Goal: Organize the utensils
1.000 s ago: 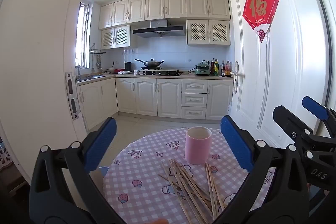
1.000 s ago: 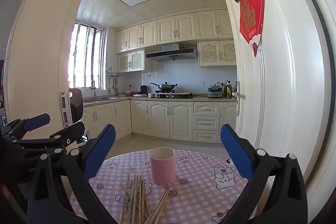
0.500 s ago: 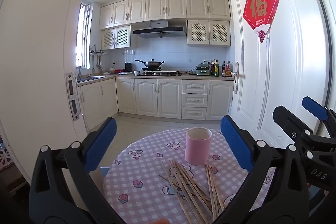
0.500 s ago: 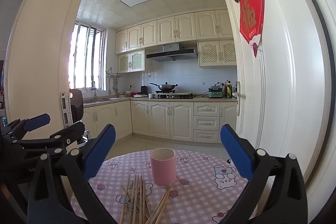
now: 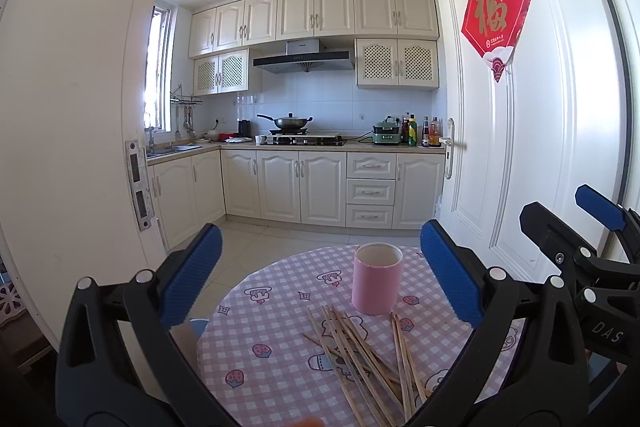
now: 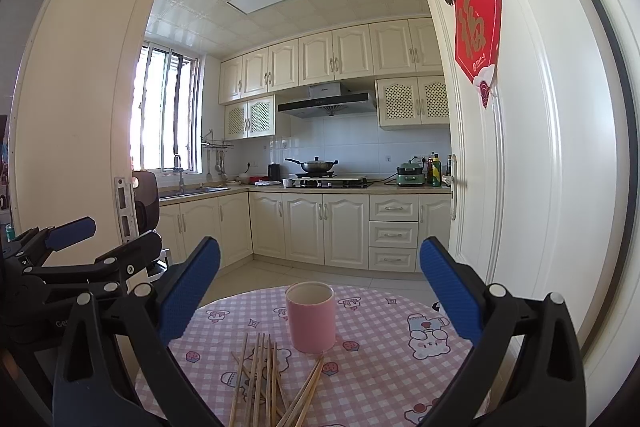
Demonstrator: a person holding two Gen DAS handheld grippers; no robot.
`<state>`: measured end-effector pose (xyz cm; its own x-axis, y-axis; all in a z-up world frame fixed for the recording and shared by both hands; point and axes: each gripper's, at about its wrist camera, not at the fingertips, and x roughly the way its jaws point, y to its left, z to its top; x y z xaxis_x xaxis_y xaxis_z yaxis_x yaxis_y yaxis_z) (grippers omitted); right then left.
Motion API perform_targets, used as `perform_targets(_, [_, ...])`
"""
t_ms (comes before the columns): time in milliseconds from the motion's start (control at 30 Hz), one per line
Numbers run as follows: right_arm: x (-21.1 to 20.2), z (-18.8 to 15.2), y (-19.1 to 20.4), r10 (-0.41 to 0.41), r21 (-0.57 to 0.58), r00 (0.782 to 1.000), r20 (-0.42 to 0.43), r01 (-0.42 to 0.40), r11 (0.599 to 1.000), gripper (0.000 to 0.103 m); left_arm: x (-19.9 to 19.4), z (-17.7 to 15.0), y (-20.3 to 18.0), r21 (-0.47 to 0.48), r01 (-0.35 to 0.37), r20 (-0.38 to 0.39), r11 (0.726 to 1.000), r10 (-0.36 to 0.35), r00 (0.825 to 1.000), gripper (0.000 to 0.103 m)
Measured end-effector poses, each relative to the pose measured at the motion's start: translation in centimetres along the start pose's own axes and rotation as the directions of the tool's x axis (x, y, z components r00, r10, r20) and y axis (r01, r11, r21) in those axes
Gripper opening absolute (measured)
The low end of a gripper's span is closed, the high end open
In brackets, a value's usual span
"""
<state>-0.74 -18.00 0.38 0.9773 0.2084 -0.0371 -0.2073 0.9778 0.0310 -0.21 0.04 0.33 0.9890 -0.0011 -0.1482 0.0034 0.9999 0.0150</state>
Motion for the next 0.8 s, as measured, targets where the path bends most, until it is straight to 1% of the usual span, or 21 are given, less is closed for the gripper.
perform_targets(467, [-0.05, -0.20, -0.39, -0.001, 0.010, 1.000, -0.008, 0.001, 1.000, 0.096, 0.06, -0.42, -0.26, 0.003, 0.001, -0.004, 1.000, -0.001, 1.000, 0.097])
perform_targets(800, [0.56, -0.51, -0.65, -0.002, 0.020, 1.000, -0.026, 0.003, 1.000, 0.096, 0.89, -0.90, -0.48, 0.008, 0.001, -0.024, 1.000, -0.001, 1.000, 0.097])
